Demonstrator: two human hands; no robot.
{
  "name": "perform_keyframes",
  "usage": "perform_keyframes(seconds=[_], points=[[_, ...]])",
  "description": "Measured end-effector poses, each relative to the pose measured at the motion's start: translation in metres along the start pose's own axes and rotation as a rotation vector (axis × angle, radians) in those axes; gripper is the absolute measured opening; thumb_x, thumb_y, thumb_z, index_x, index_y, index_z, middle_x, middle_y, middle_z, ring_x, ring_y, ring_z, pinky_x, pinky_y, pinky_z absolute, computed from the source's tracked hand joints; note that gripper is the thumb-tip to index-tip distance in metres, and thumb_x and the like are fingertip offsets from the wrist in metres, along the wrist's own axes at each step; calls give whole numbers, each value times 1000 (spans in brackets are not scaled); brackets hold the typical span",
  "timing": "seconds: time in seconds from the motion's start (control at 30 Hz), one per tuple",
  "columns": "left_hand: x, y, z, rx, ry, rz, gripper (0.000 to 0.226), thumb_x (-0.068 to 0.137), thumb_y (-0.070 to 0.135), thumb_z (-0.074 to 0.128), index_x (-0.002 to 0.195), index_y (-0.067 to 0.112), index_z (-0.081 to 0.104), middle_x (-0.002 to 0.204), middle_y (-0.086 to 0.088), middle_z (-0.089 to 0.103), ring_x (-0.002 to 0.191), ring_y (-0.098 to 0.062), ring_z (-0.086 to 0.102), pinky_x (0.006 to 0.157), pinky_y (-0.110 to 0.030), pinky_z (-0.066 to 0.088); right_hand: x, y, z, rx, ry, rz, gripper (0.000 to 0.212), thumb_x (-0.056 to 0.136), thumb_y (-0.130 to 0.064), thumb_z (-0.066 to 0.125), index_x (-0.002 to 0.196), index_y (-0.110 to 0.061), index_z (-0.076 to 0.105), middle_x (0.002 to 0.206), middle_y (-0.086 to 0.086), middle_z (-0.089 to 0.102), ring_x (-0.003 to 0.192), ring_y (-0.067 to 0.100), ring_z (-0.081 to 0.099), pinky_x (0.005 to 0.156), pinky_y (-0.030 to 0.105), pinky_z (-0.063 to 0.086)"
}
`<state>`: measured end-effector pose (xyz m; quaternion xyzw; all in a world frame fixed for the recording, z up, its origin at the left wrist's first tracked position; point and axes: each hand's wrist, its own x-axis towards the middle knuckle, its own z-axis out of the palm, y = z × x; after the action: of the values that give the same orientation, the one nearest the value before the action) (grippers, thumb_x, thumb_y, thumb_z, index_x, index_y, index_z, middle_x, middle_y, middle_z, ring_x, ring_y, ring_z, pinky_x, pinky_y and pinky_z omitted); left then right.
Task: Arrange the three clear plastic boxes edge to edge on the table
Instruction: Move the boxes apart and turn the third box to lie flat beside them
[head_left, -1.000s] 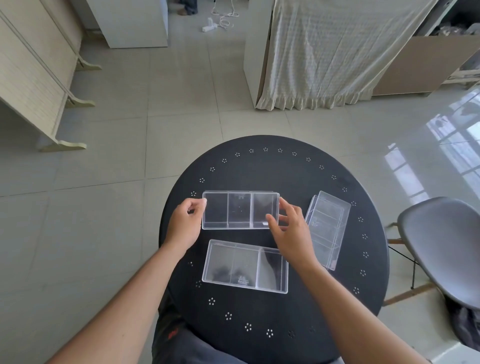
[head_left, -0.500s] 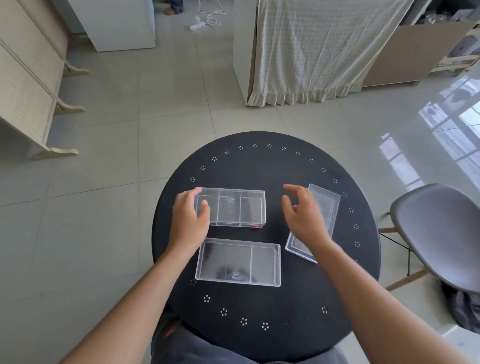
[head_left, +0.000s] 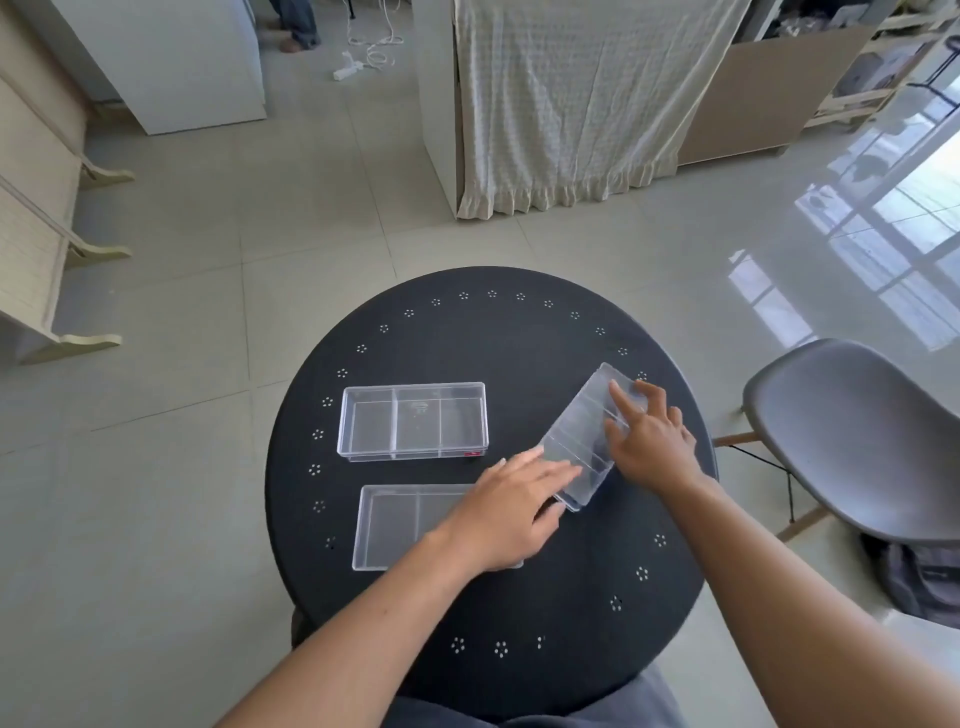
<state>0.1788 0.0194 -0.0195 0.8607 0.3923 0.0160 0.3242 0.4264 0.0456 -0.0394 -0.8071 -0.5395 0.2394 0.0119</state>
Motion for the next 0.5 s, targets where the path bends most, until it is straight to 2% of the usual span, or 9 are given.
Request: perform_keyframes(seconds=[0.1,0.17,0.27,0.37,0.5], points=[[6,2,5,97,-65,-117,62,113,48,38,171,30,27,178,11,30,168,-21,11,135,-54,12,-9,12,5,-25,83,24,57,108,-53,44,163,-45,35,156,1,31,141,33,42,117,58,38],[9,-1,6,92,-53,-174,65,114,50,36,172,24,24,180,9,21,169,-23,10,136,-52,11,-14,19,7,-19,109,50,55,107,-56,46,161,-44,38,151,5,36,140,34,43,115,58,41],[14,-3,4,-80,-29,-247,69,113,50,38,173,20,22,183,8,11,168,-20,12,135,-44,17,-23,30,13,41,109,85,56,106,-61,49,159,-42,40,143,11,45,136,37,46,109,58,46],[20,0,4,-241,13,-350,73,111,51,41,174,24,16,183,8,2,168,-18,17,132,-42,24,-30,38,20,161,97,119,55,106,-63,49,156,-43,37,143,15,50,135,39,47,101,58,50],[27,4,8,-266,-31,-439,80,110,50,43,174,24,3,184,-1,6,169,-21,13,133,-44,20,-38,42,30,329,74,138,54,108,-60,46,158,-47,30,148,19,52,140,42,46,107,61,46]])
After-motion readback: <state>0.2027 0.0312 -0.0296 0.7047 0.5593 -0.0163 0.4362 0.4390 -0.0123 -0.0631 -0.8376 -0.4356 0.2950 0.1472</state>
